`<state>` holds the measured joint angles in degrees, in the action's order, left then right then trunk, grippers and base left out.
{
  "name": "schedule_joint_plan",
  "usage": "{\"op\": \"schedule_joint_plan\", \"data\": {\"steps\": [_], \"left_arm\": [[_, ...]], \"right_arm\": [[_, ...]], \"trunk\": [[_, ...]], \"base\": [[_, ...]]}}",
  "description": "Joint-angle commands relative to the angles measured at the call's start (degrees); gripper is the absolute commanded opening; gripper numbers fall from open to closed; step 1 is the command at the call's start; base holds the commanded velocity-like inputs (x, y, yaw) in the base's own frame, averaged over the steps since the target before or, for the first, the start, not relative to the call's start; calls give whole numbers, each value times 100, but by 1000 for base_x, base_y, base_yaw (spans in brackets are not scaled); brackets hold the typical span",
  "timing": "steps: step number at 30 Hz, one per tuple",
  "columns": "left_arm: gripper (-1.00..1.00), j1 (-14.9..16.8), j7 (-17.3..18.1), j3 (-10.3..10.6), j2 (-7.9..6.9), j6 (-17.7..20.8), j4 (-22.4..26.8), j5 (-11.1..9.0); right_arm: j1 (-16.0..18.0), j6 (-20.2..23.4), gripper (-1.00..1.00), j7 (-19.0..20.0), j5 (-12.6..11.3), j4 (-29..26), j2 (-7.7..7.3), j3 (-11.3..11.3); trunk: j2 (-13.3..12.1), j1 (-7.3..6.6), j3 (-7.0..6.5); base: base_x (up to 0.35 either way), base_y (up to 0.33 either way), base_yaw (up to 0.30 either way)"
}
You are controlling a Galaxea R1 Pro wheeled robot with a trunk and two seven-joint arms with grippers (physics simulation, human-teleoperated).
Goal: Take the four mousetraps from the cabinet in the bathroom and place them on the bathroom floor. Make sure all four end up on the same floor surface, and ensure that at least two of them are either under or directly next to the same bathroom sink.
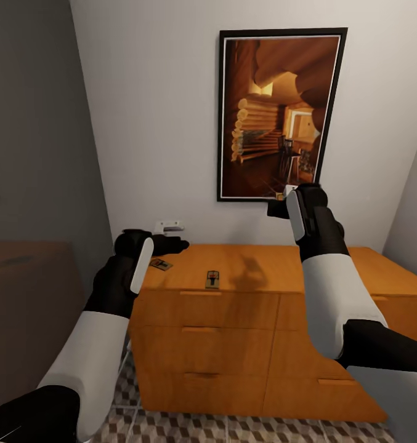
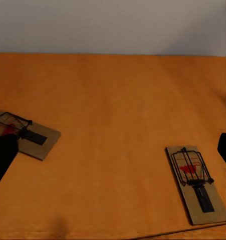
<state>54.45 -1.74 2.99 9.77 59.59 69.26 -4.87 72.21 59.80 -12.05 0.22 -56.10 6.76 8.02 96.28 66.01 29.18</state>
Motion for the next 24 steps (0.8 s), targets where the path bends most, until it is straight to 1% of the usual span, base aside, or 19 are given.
{"op": "schedule_joint_plan", "data": {"steps": [1, 7, 14, 17, 22, 23, 24], "left_arm": [[100, 4, -19, -1, 0, 24, -4, -41], [100, 4, -20, -1, -1, 26, -26, -56], [100, 4, -20, -4, -8, 26, -37, -59], [100, 4, -20, -2, -9, 26, -42, -64], [100, 4, -20, -2, -10, 19, -45, -66], [100, 38, -53, -35, -43, 41, -79, -33], [100, 70, -85, -68, -58, 41, -111, -41]], "right_arm": [[5, 20, -100, -3, -10, -2, 4, 15], [11, 20, -100, -8, 24, -5, 2, 15], [-5, 20, -100, -1, -18, -6, 8, 15], [-56, 20, -100, 1, -25, -6, 9, 15], [-94, 20, -100, 8, -30, -6, 6, 15], [-127, 20, -100, -30, 12, 28, 39, 11], [-160, 20, -100, -30, 40, 60, 71, 6]], "trunk": [[4, -4, 7], [4, -4, 7], [4, -4, 7], [4, -4, 7], [4, -4, 7], [4, -4, 7], [4, -4, 7]], "base": [[-334, 0, 0], [-342, 0, 0], [-316, 0, 0], [-124, 0, 0], [-35, 0, 0], [0, 0, 0], [0, 0, 0]]}}
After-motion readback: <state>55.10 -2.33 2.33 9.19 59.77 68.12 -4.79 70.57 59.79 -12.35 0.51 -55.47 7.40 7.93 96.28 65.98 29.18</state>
